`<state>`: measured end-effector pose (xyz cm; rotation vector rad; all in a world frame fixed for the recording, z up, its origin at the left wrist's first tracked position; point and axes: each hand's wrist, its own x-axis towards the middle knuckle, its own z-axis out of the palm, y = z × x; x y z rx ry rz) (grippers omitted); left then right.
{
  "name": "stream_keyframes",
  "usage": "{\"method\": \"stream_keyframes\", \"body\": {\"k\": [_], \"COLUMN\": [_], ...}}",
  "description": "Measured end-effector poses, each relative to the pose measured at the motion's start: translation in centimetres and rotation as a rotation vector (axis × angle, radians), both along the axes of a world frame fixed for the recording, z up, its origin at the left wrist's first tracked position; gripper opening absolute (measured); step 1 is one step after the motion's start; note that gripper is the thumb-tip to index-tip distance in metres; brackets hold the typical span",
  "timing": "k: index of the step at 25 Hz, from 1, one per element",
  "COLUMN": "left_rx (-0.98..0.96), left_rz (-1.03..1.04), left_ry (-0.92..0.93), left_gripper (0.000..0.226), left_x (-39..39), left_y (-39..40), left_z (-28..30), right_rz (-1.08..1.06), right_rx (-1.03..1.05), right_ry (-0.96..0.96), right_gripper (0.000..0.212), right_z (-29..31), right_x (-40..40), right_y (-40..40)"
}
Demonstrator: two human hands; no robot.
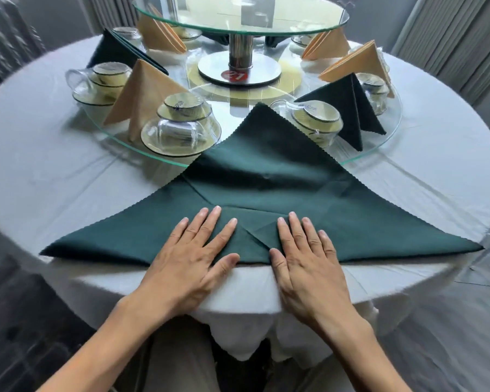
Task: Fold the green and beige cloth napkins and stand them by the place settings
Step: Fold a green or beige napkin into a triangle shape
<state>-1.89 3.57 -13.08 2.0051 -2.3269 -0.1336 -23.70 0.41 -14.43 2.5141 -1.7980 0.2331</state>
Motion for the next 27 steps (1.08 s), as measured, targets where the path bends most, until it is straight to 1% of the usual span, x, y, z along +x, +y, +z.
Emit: {"method": "stream_keyframes", "body": {"k": [3, 5, 7, 11, 13, 15, 17, 18, 19, 21, 24, 27], "left_rx": [0.01, 0.029, 0.032, -0.026, -0.091, -0.135, -0.176, -0.207, -0.237, -0.273, -0.3, -0.358], "left_rz": [0.072, 0.12, 0.099, 0.106, 0.142, 0.198, 0.239, 0.251, 0.261, 0.253, 0.138, 0.024], "left_ry": [0.014, 0.06, 0.151, 0.494, 0.568, 0.693, 0.941, 1.079, 1.187, 1.299, 1.395, 1.455], "left_gripper": [0.085, 0.073, 0.061, 0.056, 0.051, 0.041, 0.022, 0.025, 0.034, 0.035, 0.04, 0.039], "left_x": [8.7, 14.2, 17.3, 18.4, 18.5, 18.7, 18.7, 18.7, 18.6, 18.0, 16.0, 13.7], "left_y": [2.3, 4.6, 6.2, 6.3, 6.4, 6.3, 5.7, 5.2, 4.6, 3.3, 1.1, -0.7], "left_z": [0.1, 0.1, -0.1, 1.1, 1.5, 1.4, 1.7, 2.2, 2.7, 4.1, 7.2, 10.1], "right_rz": [-0.007, -0.003, -0.002, 0.006, 0.011, 0.007, -0.002, -0.008, 0.001, 0.064, 0.156, 0.111], "right_rx": [-0.032, -0.007, 0.036, 0.158, 0.219, 0.234, 0.219, 0.191, 0.149, 0.026, -0.104, -0.226], "right_ry": [0.002, 0.011, 0.025, 0.062, 0.078, 0.101, 0.112, 0.114, 0.115, 0.015, -0.097, -0.178], "right_gripper": [0.061, 0.065, 0.069, 0.07, 0.072, 0.08, 0.088, 0.093, 0.095, 0.086, 0.062, 0.016], "right_z": [-0.4, -0.4, -0.1, 1.3, 1.8, 2.2, 2.0, 1.9, 1.8, 1.7, 2.0, 2.7], "right_x": [-0.6, -0.3, -0.4, -0.1, 0.1, 0.2, 0.1, 0.2, 0.5, 1.7, 4.9, 7.5], "right_y": [0.0, 0.2, 0.2, 0.5, 0.6, 0.6, 0.5, 0.5, 0.5, 0.9, 1.6, 2.7]}}
